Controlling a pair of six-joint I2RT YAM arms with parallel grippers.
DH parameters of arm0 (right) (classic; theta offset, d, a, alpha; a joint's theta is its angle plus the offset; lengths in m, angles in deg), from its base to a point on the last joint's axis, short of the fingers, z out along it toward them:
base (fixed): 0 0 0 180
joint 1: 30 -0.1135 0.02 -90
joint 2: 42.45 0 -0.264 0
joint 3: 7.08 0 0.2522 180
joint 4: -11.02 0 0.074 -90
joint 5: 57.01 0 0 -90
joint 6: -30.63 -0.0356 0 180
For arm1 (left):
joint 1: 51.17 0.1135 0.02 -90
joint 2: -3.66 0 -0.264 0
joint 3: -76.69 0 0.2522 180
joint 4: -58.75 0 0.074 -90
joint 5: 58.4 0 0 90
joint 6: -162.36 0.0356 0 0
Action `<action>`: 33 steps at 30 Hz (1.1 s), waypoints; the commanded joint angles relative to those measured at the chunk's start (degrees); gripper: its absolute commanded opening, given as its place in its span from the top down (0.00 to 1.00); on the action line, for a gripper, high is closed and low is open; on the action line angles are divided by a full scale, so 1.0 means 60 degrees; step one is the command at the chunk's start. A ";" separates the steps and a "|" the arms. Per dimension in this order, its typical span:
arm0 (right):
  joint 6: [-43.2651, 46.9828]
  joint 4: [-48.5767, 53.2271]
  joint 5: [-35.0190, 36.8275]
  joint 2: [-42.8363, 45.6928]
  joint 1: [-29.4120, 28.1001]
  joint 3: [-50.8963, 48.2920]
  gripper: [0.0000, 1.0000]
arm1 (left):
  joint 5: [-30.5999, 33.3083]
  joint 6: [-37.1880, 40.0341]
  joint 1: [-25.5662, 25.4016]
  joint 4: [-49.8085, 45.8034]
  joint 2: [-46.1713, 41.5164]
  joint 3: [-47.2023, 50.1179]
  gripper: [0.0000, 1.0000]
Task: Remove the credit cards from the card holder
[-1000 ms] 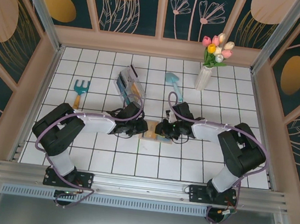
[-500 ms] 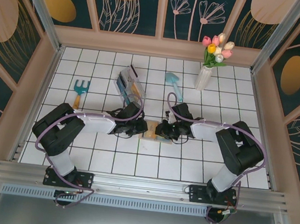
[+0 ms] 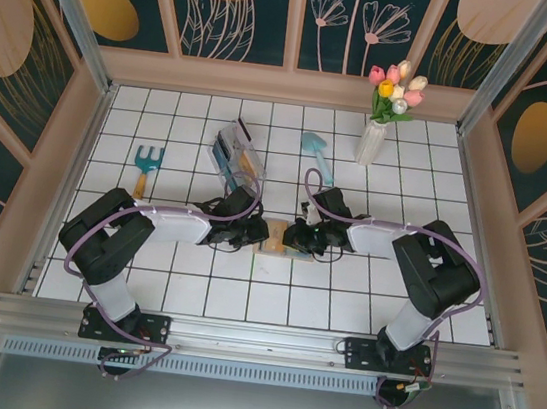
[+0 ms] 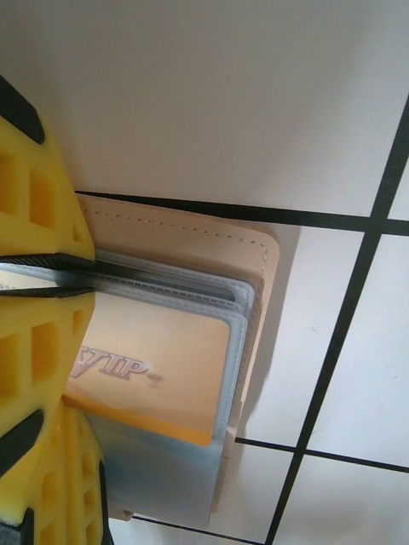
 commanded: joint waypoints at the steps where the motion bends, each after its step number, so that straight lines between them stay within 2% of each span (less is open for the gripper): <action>1: -0.0097 -0.0373 -0.0259 -0.0282 -0.0007 -0.0017 0.84 | 0.0283 0.0154 0.0012 -0.0881 0.0220 0.0299 0.82; 9: -0.0212 -0.0276 0.0108 -0.0123 0.0140 -0.0213 0.93 | 0.0595 -0.0044 0.0012 -0.0949 0.0091 0.0384 0.80; 22: 0.0327 0.0541 -0.0041 0.0815 0.0477 -0.0668 0.93 | 0.0733 0.0040 0.0012 -0.1115 0.0088 0.0253 0.80; 25: 0.0343 0.0480 -0.0025 0.0797 0.0470 -0.0645 0.90 | 0.0690 0.0246 0.0011 -0.1220 0.0088 0.0027 0.80; 28: 0.0201 0.0273 -0.0015 0.0752 0.0469 -0.0709 0.82 | 0.0550 0.0854 0.0011 -0.1233 -0.0436 -0.0338 0.80; 33: 0.0022 -0.0072 -0.0065 0.0614 0.0702 -0.0799 0.76 | 0.0712 0.1708 0.0011 -0.1359 -0.1423 -0.0664 0.77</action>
